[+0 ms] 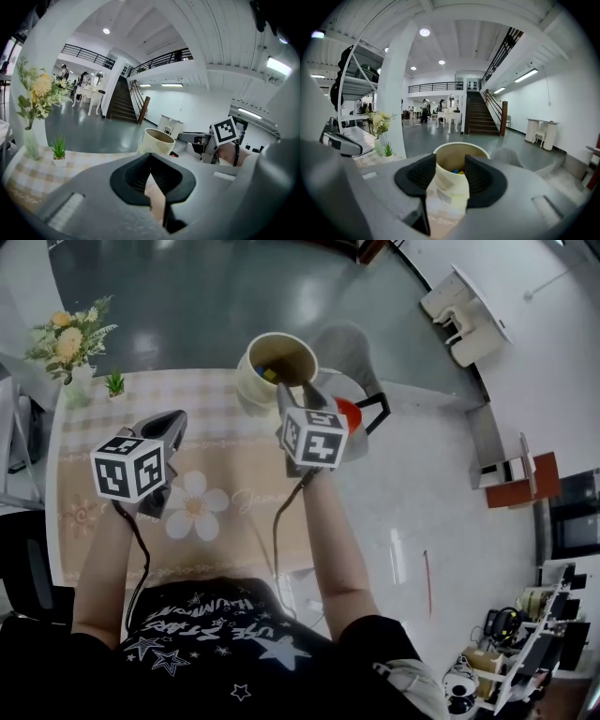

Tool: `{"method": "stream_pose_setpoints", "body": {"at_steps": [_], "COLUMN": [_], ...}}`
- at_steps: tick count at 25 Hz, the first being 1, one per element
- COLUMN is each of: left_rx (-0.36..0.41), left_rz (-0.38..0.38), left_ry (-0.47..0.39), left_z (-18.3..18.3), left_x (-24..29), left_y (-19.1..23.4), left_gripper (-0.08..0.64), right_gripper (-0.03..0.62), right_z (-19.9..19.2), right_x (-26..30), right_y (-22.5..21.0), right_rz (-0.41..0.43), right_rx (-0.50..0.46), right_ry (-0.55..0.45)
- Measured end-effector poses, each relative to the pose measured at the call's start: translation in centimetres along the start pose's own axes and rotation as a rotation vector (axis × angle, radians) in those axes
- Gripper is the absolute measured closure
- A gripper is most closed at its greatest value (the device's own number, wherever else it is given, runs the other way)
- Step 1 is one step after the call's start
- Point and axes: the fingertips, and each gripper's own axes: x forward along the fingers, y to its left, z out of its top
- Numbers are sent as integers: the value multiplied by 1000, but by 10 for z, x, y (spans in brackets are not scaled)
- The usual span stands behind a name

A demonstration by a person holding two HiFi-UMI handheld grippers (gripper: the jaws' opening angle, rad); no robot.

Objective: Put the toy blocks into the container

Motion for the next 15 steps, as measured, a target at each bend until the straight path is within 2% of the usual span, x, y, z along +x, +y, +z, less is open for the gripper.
{"method": "stream_pose_setpoints", "body": {"at_steps": [9, 15], "left_rx": [-31, -12], "left_rz": [-57, -97], "left_ry": [-12, -19], "left_z": [-15, -23], "left_x": [-61, -109], "left_y": [24, 32], "left_gripper": [551, 551], "right_gripper": [404, 427], "right_z": [-8, -21], "right_x": [-42, -81], "right_y": [61, 102], "right_rz": [-56, -108], "right_rx": [17, 46], "right_ry": [-2, 7]}}
